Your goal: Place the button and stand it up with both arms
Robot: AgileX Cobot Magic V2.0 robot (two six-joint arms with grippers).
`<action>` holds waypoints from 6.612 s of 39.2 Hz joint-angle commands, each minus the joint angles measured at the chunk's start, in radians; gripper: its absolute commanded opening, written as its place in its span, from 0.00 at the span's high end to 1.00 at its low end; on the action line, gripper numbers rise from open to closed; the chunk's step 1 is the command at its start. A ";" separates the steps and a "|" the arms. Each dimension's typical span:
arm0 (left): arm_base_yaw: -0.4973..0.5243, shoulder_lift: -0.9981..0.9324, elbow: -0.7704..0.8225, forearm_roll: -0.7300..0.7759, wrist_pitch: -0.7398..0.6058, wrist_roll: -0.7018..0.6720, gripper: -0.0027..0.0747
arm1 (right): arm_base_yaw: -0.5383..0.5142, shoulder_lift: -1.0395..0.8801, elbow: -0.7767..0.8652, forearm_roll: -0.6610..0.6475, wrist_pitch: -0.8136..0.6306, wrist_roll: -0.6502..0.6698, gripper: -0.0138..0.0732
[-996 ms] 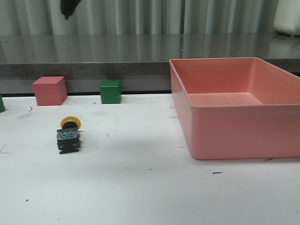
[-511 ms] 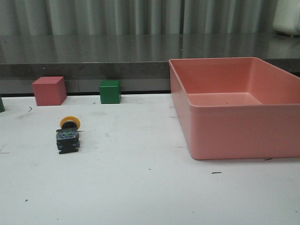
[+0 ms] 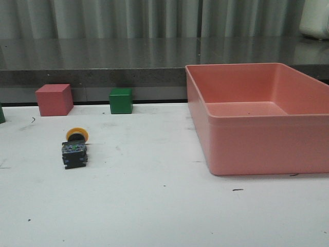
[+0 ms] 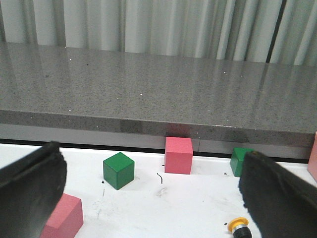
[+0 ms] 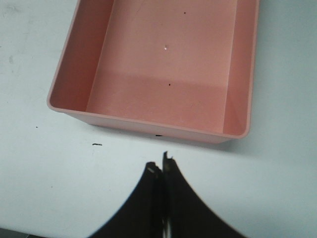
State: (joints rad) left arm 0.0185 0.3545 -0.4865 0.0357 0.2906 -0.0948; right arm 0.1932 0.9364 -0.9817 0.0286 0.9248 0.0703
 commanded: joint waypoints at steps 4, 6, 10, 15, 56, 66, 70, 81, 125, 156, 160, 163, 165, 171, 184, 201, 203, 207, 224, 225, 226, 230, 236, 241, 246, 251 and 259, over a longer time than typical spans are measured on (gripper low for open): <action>0.004 0.014 -0.028 -0.008 -0.080 -0.002 0.09 | -0.005 -0.258 0.230 -0.065 -0.248 -0.010 0.91; 0.004 0.014 -0.028 -0.008 -0.080 -0.002 0.09 | -0.005 -0.326 0.291 -0.081 -0.290 -0.010 0.91; 0.004 0.014 -0.028 -0.008 -0.080 -0.002 0.09 | -0.005 -0.465 0.396 -0.108 -0.366 -0.010 0.91; 0.004 0.014 -0.028 -0.008 -0.080 -0.002 0.09 | -0.005 -0.626 0.503 -0.125 -0.472 -0.010 0.91; -0.284 0.541 -0.221 -0.099 -0.038 -0.002 0.09 | -0.005 -0.842 0.608 -0.125 -0.592 -0.010 0.91; -0.367 0.876 -0.479 -0.201 0.212 -0.002 0.09 | -0.005 -0.842 0.608 -0.125 -0.592 -0.010 0.91; -0.367 1.014 -0.608 -0.211 0.370 -0.002 0.09 | -0.005 -0.842 0.608 -0.125 -0.592 -0.010 0.91; -0.365 1.371 -0.948 -0.207 0.720 -0.054 0.09 | -0.005 -0.842 0.608 -0.125 -0.592 -0.010 0.91; -0.315 1.801 -1.318 -0.151 0.914 -0.216 0.10 | -0.005 -0.842 0.608 -0.125 -0.592 -0.010 0.91; -0.316 1.854 -1.335 -0.177 0.972 -0.216 0.69 | -0.005 -0.842 0.608 -0.125 -0.592 -0.010 0.91; -0.316 1.851 -1.335 -0.177 0.972 -0.214 0.70 | -0.005 -0.842 0.608 -0.125 -0.592 -0.010 0.91; -0.318 1.841 -1.335 -0.177 0.972 -0.210 0.70 | -0.005 -0.842 0.608 -0.125 -0.592 -0.010 0.91; -0.318 1.828 -1.335 -0.173 0.972 -0.206 0.70 | -0.005 -0.842 0.608 -0.125 -0.592 -0.010 0.91; -0.318 1.760 -1.335 -0.153 0.929 -0.179 0.70 | -0.005 -0.842 0.608 -0.125 -0.592 -0.010 0.91; -0.340 1.509 -1.034 0.010 0.458 -0.179 0.70 | -0.005 -0.842 0.608 -0.125 -0.592 -0.010 0.91; -0.336 1.239 -0.332 0.176 -0.626 -0.179 0.70 | -0.005 -0.842 0.608 -0.125 -0.592 -0.010 0.91; -0.336 1.244 -0.273 0.187 -0.755 -0.174 0.70 | -0.005 -0.842 0.608 -0.125 -0.592 -0.010 0.91; -0.336 1.263 -0.172 0.182 -0.951 -0.111 0.70 | -0.005 -0.842 0.608 -0.125 -0.592 -0.010 0.91; -0.336 1.447 -0.026 0.013 -1.434 0.109 0.70 | -0.005 -0.842 0.608 -0.125 -0.592 -0.010 0.91; -0.336 1.459 -0.026 0.013 -1.458 0.109 0.70 | -0.005 -0.842 0.608 -0.125 -0.592 -0.010 0.91; -0.336 1.477 -0.026 0.013 -1.480 0.109 0.70 | -0.005 -0.842 0.608 -0.125 -0.592 -0.010 0.91; -0.336 1.521 -0.026 0.013 -1.528 0.109 0.68 | -0.005 -0.842 0.608 -0.125 -0.592 -0.010 0.91; -0.336 1.554 -0.026 0.013 -1.564 0.109 0.62 | -0.005 -0.842 0.608 -0.125 -0.592 -0.010 0.91; -0.336 1.554 -0.026 0.013 -1.564 0.109 0.61 | -0.005 -0.842 0.608 -0.125 -0.591 -0.010 0.91; -0.336 1.554 -0.026 0.013 -1.537 0.109 0.61 | -0.005 -0.842 0.608 -0.125 -0.591 -0.010 0.91; -0.336 1.554 -0.026 0.013 -1.537 0.109 0.61 | -0.005 -0.842 0.608 -0.125 -0.591 -0.010 0.91; -0.336 1.566 -0.026 0.013 -1.484 0.109 0.61 | -0.005 -0.842 0.608 -0.125 -0.591 -0.010 0.91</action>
State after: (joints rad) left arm -0.3151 1.9494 -0.4996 0.0633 -1.1234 0.0140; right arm 0.1916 0.0833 -0.3495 -0.0835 0.4173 0.0682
